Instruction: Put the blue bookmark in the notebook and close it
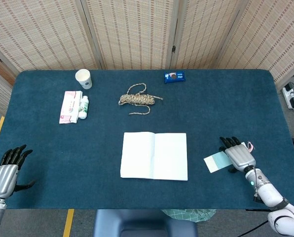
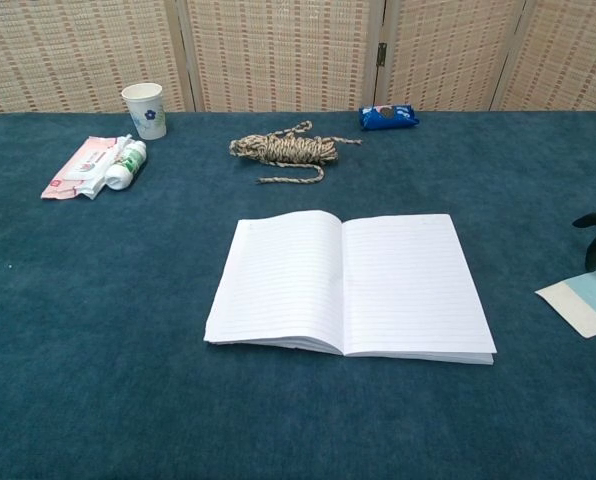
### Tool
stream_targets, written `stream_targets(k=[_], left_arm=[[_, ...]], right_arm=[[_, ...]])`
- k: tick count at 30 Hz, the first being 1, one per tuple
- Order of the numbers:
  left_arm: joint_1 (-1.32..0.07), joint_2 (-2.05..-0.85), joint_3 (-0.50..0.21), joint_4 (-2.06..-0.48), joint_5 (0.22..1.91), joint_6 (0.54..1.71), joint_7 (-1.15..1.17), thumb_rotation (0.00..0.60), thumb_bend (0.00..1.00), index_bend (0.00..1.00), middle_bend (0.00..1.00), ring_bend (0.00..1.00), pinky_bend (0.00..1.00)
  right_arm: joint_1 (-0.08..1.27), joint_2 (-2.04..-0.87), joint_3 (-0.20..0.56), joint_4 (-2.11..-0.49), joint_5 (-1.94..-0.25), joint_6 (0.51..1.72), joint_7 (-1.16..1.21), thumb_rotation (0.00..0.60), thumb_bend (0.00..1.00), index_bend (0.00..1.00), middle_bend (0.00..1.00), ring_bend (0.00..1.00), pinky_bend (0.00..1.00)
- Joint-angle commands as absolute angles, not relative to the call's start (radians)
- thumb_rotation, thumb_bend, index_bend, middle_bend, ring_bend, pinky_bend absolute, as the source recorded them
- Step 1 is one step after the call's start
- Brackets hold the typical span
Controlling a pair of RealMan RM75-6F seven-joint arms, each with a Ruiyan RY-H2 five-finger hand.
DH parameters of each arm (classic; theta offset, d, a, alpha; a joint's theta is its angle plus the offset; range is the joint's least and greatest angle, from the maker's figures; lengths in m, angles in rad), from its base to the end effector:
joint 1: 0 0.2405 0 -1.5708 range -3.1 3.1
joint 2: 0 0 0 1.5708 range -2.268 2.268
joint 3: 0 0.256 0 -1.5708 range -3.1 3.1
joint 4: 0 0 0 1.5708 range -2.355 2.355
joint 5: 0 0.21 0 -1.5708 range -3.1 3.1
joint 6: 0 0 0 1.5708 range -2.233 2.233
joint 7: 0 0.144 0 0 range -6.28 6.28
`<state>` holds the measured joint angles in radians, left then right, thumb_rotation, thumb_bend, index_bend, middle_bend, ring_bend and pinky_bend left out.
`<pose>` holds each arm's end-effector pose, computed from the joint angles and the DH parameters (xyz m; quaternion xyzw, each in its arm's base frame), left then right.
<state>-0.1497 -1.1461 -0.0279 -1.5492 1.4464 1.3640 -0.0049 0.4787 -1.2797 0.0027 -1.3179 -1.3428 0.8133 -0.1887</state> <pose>-0.3250 0.1971 0.1411 -0.6199 -0.4120 -0.3474 0.5703 -0.3302 -0.2871 0.0621 0.7816 -0.3737 0.1547 0.4749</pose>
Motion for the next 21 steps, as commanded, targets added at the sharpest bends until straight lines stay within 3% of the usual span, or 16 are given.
stream_targets(k=[1, 21], left_arm=[[-0.150, -1.145, -0.027, -1.550, 1.445, 1.361, -0.003, 0.600, 0.19, 0.18, 0.07, 0.00, 0.00], [-0.151, -1.144, -0.028, -1.556, 1.438, 1.356, 0.003, 0.600, 0.19, 0.18, 0.07, 0.00, 0.00]], right_arm=[[0.481, -1.283, 0.000, -1.313, -1.341, 0.812, -0.192, 0.600, 0.18, 0.30, 0.00, 0.01, 0.01], [0.485, -1.310, -0.001, -1.288, -1.327, 0.831, -0.188, 0.600, 0.18, 0.30, 0.00, 0.02, 0.01]])
